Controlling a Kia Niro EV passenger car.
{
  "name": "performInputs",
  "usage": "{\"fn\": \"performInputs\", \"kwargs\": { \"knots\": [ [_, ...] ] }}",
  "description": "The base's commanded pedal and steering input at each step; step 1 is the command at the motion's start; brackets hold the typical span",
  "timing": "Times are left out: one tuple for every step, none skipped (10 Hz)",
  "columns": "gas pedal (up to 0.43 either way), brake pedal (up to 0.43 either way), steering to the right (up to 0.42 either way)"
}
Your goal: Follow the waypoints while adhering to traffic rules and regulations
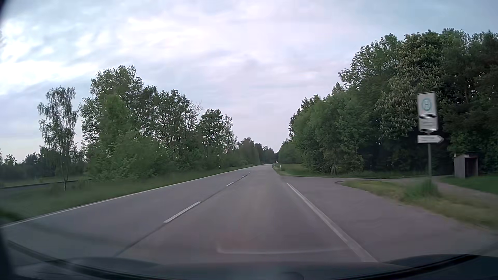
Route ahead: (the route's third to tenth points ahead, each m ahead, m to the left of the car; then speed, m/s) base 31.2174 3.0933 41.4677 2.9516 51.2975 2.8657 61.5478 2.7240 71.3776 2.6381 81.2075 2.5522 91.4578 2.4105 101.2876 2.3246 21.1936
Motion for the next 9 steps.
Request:
{"fn": "performInputs", "kwargs": {
  "knots": [
    [0.220, 0.000, -0.003],
    [0.220, 0.000, -0.004],
    [0.220, 0.000, -0.004],
    [0.220, 0.000, -0.003],
    [0.220, 0.000, -0.003],
    [0.220, 0.000, -0.003],
    [0.220, 0.000, -0.003],
    [0.220, 0.000, -0.002],
    [0.220, 0.000, -0.002]
  ]
}}
